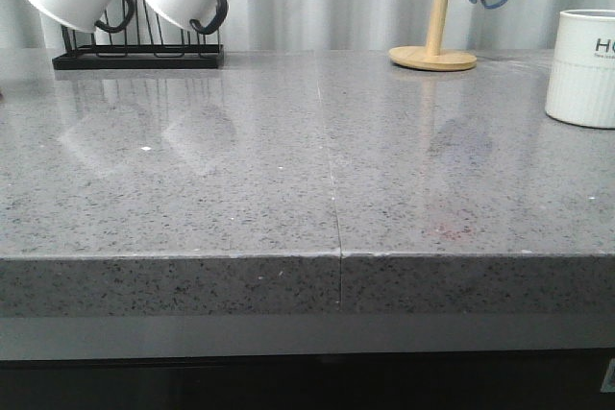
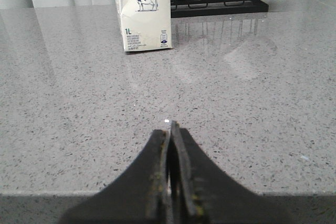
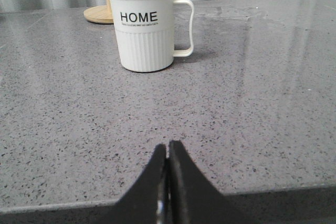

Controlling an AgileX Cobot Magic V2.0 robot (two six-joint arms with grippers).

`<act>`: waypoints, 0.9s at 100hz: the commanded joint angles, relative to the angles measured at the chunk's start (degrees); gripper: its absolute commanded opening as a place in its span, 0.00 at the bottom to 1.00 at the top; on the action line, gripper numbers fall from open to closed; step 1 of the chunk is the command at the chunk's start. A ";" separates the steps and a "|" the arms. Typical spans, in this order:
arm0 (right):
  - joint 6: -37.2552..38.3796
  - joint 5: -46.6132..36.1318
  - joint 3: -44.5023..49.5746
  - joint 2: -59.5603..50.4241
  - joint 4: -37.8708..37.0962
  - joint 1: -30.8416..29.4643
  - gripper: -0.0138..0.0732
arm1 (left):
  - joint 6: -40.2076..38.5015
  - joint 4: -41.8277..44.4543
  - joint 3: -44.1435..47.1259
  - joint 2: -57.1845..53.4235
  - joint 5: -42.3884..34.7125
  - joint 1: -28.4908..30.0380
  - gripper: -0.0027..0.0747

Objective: Place milk next to cup

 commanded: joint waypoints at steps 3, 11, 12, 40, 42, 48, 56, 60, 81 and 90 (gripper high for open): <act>-0.47 -4.07 -1.12 -1.04 0.05 -0.06 0.17 | -0.45 -0.05 2.40 -1.82 -4.65 -0.50 0.01; -0.47 -4.07 -1.12 -1.04 0.05 -0.06 0.17 | -0.45 -0.05 2.40 -1.82 -4.65 -0.50 0.01; -0.47 -4.07 -1.12 -1.04 0.05 -0.06 0.17 | -0.45 -0.05 2.40 -1.82 -4.65 -0.50 0.01; -0.47 -3.90 -1.12 -1.04 0.05 -0.07 0.17 | -0.45 -0.05 2.40 -1.82 -4.65 -0.50 0.01; -0.47 -3.88 -1.12 -1.04 0.05 -0.07 0.17 | -0.45 -0.05 2.40 -1.82 -4.65 -0.50 0.01; -0.47 -3.62 -1.44 -1.04 0.05 -0.07 0.17 | -0.45 -0.05 2.40 -1.82 -4.65 -0.50 0.01; -0.47 -1.05 -3.24 -1.04 0.05 -0.07 0.17 | -0.45 -0.05 2.40 -1.82 -4.65 -0.50 0.01; -0.47 0.61 -4.86 -1.04 0.05 -0.07 0.17 | -0.45 -0.05 2.40 -1.82 -4.65 -0.50 0.01; -0.47 11.20 -16.15 2.51 -0.01 -0.07 0.17 | -0.45 -0.05 2.40 -1.82 -4.65 -0.50 0.01; -0.47 10.78 -18.99 5.88 0.06 -0.07 0.17 | -0.45 -0.05 2.40 -1.82 -4.65 -0.50 0.01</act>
